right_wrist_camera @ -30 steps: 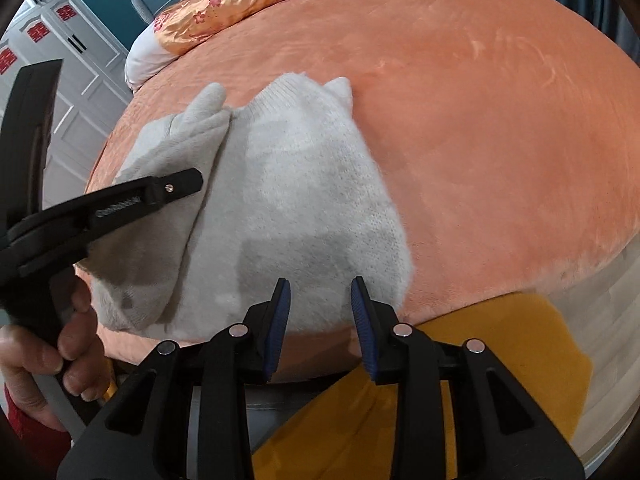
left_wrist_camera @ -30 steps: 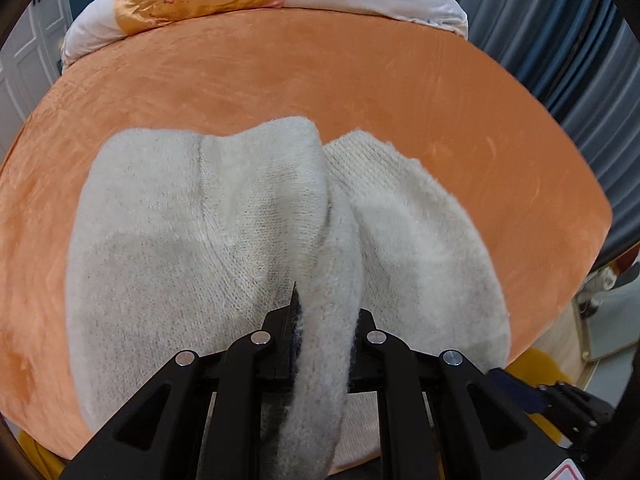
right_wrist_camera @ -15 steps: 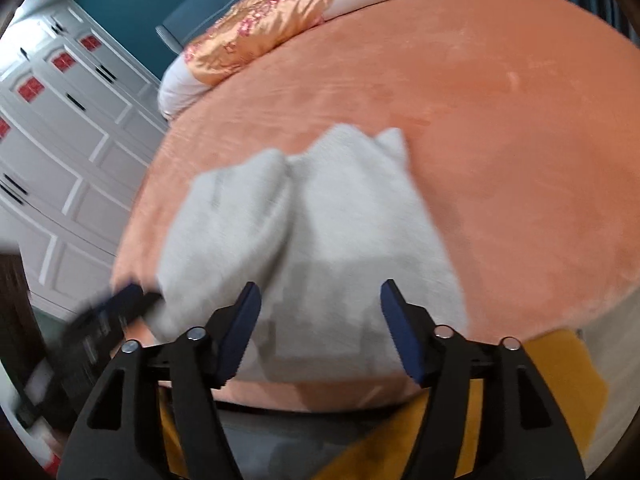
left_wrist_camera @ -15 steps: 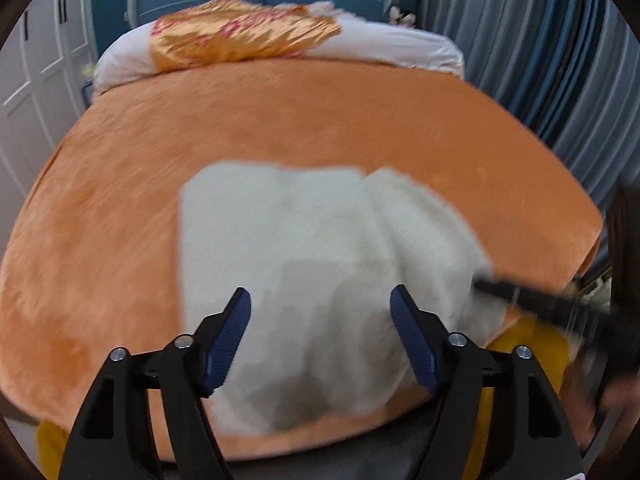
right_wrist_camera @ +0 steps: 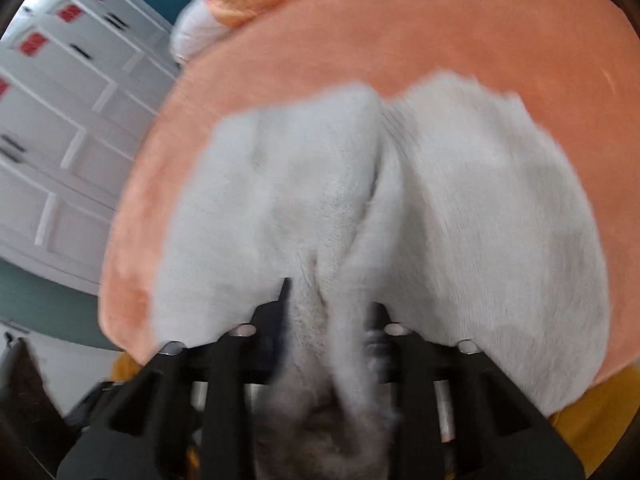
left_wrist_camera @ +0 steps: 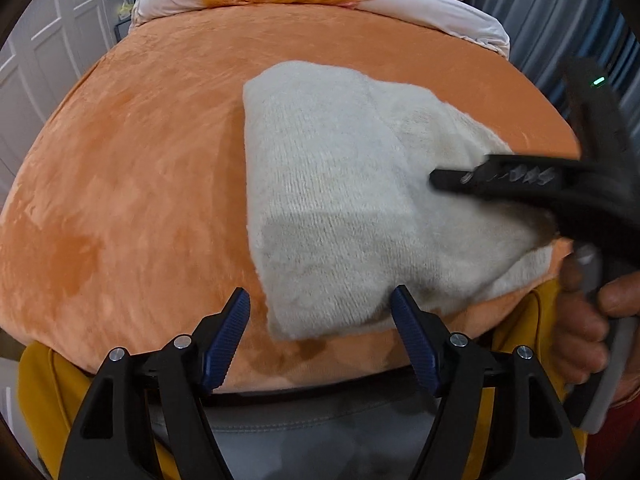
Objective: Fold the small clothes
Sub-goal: 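Grasp the other sweater side with the right tool and fold it across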
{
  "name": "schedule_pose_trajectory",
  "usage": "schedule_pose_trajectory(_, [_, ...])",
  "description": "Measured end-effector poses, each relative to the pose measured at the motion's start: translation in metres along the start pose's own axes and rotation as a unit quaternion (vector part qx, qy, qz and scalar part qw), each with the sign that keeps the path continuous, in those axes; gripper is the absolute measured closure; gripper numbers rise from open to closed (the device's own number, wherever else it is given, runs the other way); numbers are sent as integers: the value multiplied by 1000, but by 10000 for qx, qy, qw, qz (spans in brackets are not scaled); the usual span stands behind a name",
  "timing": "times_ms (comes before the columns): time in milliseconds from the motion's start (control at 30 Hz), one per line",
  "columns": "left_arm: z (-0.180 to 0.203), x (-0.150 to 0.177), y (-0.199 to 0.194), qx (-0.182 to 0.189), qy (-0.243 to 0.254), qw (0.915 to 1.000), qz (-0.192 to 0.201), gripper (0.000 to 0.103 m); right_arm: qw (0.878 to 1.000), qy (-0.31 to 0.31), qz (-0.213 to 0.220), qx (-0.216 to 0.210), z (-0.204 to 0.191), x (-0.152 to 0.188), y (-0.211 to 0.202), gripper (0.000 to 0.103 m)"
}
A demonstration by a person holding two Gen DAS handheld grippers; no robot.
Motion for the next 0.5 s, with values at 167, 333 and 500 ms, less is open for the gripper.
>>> schedule_pose_trajectory(167, [10,-9,-6,-76,159,9997,194,33,9925,-320,1138,-300,-16,-38,-84,83])
schedule_pose_trajectory(333, [33,-13,5,33,377,9992,135,31,9963,178,820,181,63,-20,-82,83])
schedule_pose_trajectory(500, [48,-7,13,156,431,9988,-146,31,9962,620,543,281,122,12,-53,81])
Point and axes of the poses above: each gripper's, at about its wrist camera, not at the fingertips, and y roughly the way its jaws point, z to its right, x to its underside, the point moved 8 cm from there along y, roughly the way its jaws point, and after that the axes turned 12 degrees about -x, right-handed, at the moved point
